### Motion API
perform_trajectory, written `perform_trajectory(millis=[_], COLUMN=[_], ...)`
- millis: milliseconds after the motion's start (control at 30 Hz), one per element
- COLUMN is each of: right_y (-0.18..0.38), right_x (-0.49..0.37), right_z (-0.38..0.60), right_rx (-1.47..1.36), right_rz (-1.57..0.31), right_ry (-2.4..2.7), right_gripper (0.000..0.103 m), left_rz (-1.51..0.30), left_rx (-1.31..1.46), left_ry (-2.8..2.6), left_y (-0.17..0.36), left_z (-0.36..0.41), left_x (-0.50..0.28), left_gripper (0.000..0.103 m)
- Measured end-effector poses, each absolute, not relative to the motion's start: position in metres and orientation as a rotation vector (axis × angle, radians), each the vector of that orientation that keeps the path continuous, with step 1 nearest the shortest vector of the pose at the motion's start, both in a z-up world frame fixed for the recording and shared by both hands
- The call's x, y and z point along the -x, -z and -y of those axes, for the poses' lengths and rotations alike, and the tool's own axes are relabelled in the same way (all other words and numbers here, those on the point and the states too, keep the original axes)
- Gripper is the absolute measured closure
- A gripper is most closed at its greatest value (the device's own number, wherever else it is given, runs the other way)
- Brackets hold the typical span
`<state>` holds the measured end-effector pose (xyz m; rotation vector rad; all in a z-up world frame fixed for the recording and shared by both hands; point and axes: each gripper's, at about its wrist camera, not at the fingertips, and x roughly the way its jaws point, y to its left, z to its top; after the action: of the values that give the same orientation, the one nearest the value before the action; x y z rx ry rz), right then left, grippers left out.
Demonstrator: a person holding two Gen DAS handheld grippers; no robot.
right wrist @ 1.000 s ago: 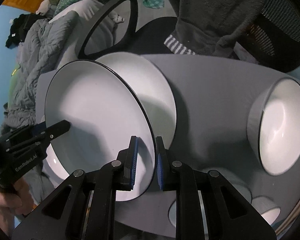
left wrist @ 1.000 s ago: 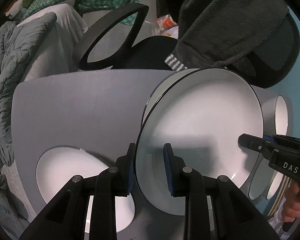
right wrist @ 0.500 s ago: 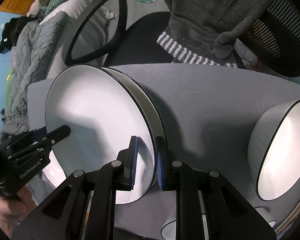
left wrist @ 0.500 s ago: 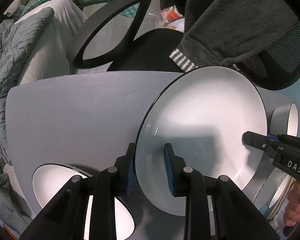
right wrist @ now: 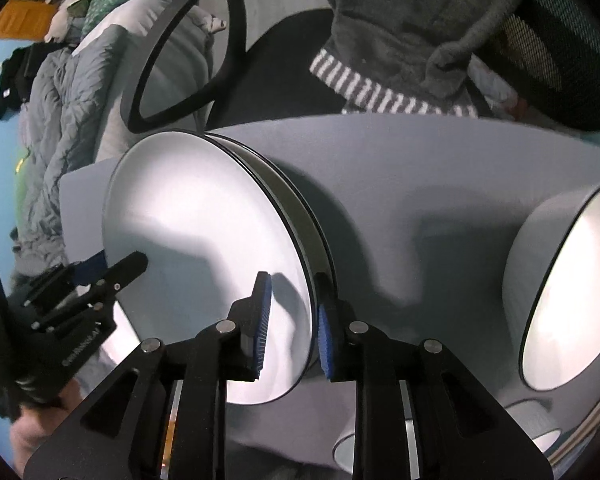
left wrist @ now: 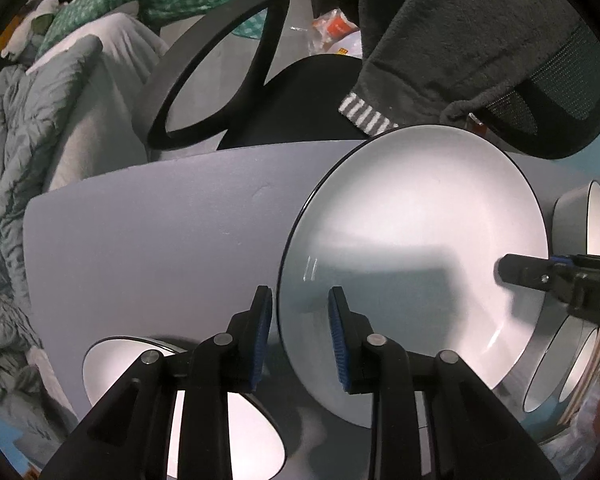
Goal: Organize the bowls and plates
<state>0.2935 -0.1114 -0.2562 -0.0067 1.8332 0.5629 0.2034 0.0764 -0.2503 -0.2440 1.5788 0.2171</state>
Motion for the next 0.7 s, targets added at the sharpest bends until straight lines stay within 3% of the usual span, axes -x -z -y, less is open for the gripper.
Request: perform_trajectory(millis=[433,700], right_y=[0.247,0.244], right_x=[-0.282,-0.277], right_z=[0.112,0.109], right_rx=[-0.053,-0.035], right_rz=[-1.831,-1.819], right_ry=[-0.517,-0.476], right_gripper=[0.061,0.057], left_rz=[-1.571,-1.526], left_rx=[0.299,0.307], left_ry=[-0.236,-0.217], left_y=[0.243,0.226], left_z=[-0.08,-0.075], left_x=[-0.19,-0.182], left_gripper=[0.058,0.053])
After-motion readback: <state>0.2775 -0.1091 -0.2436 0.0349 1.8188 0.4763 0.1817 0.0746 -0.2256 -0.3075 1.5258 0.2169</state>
